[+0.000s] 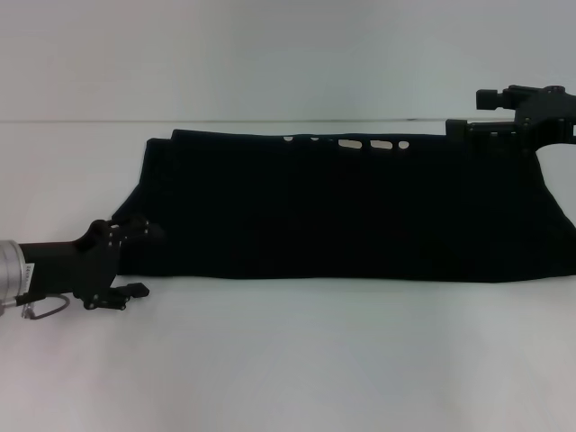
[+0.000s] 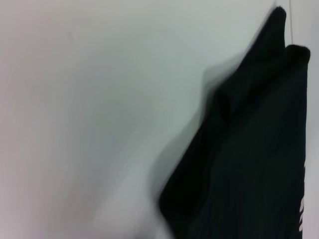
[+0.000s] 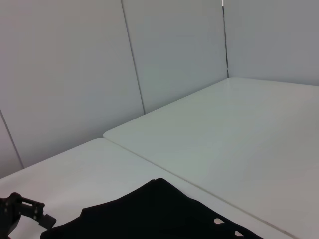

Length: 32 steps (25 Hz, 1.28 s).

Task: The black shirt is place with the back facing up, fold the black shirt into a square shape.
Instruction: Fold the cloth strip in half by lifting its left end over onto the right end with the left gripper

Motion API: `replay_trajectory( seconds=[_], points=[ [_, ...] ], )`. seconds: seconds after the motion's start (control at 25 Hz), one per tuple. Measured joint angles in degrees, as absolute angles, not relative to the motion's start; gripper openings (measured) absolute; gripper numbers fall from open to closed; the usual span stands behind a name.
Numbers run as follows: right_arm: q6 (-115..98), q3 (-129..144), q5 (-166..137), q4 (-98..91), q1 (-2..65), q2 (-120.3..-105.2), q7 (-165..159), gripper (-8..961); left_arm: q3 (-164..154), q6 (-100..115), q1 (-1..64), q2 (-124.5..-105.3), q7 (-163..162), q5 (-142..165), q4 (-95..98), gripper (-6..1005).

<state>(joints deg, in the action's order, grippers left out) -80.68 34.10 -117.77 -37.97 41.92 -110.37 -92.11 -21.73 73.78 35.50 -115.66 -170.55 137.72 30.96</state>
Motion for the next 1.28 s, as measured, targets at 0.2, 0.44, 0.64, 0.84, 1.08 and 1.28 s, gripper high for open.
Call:
replay_trajectory(
  seconds=[0.2, 0.44, 0.64, 0.84, 1.08, 1.28],
  points=[
    [-80.7, 34.1, -117.8, -38.0, 42.0, -110.37, -92.1, 931, -21.2, 73.3, 35.5, -115.65, -170.3, 137.6, 30.9, 937],
    [-80.7, 34.1, -117.7, -38.0, 42.0, -110.37, -92.2, 931, -21.2, 72.8, 35.8, -115.57, -170.3, 137.5, 30.9, 937],
    [-80.7, 34.1, -117.7, -38.0, 42.0, -110.37, -92.2, 930, -21.2, 72.3, 35.8, -115.49, -170.3, 137.6, 30.9, 936],
    [-80.7, 34.1, -117.7, -38.0, 42.1, -110.37, -92.4, 929, -21.2, 72.0, 35.5, -115.53, -170.3, 137.5, 30.9, 936],
    [-80.7, 34.1, -117.7, -38.0, 42.3, -110.37, -92.4, 929, -21.2, 71.7, 35.6, -115.57, -170.2, 137.5, 30.9, 936],
    [-80.3, 34.1, -117.7, -38.0, 42.4, -110.41, -92.4, 930, -21.2, 70.4, 35.9, -115.65, -170.0, 137.5, 30.8, 937]
  ],
)
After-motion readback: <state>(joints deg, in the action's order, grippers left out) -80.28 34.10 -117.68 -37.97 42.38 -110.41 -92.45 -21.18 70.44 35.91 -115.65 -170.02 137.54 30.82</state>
